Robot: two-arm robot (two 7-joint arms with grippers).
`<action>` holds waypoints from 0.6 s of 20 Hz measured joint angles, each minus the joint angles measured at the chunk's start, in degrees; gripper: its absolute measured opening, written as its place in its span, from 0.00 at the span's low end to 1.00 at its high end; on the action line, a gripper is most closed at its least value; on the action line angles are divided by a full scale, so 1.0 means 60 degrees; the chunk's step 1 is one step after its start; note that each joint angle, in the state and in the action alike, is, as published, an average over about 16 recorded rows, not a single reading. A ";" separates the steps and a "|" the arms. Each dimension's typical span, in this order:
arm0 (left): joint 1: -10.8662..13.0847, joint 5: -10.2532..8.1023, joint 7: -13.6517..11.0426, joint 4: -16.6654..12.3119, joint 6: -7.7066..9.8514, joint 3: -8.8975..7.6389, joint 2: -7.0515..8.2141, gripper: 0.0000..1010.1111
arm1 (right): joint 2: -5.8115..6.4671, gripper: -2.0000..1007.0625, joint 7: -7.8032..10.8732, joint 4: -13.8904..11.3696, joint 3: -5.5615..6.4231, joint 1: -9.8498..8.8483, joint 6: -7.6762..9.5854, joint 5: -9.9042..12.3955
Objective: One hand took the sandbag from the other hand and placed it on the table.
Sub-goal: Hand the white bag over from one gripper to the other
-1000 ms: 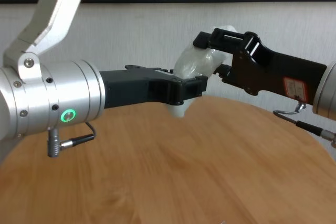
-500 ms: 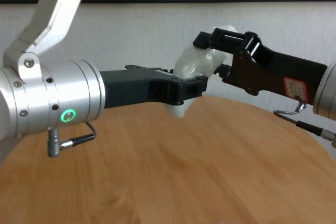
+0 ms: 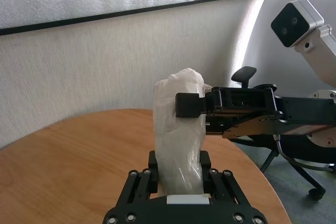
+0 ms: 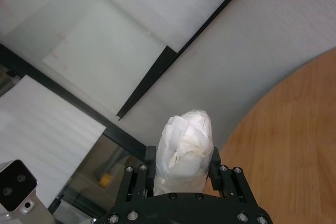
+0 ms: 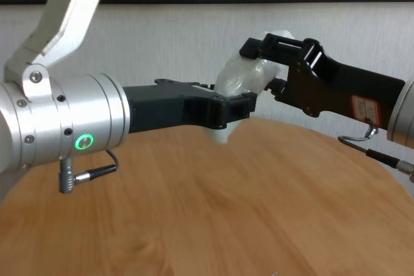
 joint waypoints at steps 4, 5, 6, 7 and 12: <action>-0.0001 0.0000 0.0001 0.0000 0.0000 0.0000 0.0000 0.47 | 0.0038 0.56 0.0005 0.0008 -0.0064 0.0027 -0.0054 0.0053; -0.0001 0.0000 0.0002 0.0000 0.0000 0.0000 0.0000 0.47 | 0.0049 0.56 0.0005 0.0013 -0.0084 0.0038 -0.0067 0.0066; -0.0001 0.0001 0.0002 0.0000 0.0000 0.0000 0.0001 0.47 | 0.0060 0.56 0.0006 0.0018 -0.0105 0.0048 -0.0080 0.0081; -0.0001 0.0001 0.0002 0.0000 0.0000 0.0001 0.0001 0.47 | 0.0071 0.56 0.0005 0.0023 -0.0126 0.0059 -0.0093 0.0095; 0.0000 0.0002 0.0003 0.0001 0.0000 0.0001 0.0001 0.51 | 0.0118 0.56 0.0003 0.0060 -0.0226 0.0117 -0.0176 0.0164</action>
